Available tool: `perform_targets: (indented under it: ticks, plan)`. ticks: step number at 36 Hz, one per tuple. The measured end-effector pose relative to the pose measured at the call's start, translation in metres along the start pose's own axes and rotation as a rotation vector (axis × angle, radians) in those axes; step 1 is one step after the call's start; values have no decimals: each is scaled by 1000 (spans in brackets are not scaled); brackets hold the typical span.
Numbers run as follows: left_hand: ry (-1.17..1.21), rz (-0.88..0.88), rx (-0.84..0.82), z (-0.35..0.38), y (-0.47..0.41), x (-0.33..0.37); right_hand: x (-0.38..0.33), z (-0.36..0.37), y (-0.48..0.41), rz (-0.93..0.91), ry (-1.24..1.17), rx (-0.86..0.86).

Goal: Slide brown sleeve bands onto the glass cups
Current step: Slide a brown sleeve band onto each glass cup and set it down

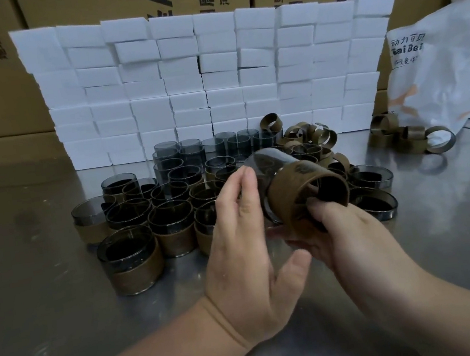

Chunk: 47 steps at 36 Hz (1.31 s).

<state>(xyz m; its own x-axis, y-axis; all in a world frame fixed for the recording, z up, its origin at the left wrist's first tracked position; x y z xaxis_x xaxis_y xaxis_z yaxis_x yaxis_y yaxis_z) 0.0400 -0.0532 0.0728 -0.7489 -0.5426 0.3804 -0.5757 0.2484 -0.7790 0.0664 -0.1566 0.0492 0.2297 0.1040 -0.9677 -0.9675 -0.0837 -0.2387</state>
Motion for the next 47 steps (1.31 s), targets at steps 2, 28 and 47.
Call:
perform_targets:
  ticks: [2,28,47]
  plan:
    - [-19,-17,20,-1,-1,-1,-3,6,1,-35,53,-46]
    - [105,-172,70,-5,-9,-22,-23,-10,-8,-196,426,-79]
    - [81,-163,67,-4,-10,-26,-29,-14,-8,-235,454,-40]
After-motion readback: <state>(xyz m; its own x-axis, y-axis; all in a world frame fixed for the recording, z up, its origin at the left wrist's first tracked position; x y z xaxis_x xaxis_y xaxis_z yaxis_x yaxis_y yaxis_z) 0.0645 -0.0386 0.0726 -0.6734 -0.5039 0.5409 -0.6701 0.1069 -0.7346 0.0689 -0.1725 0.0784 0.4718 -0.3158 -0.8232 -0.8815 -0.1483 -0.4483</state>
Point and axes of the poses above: each hand's wrist, its own y-axis away from the middle knuckle, its own z-axis out of the palm, x = y × z, the point moved 8 cm from there along -y, towards the middle knuckle, and after that the axes turned 2 degrees about -x, right-handed, at the moved point
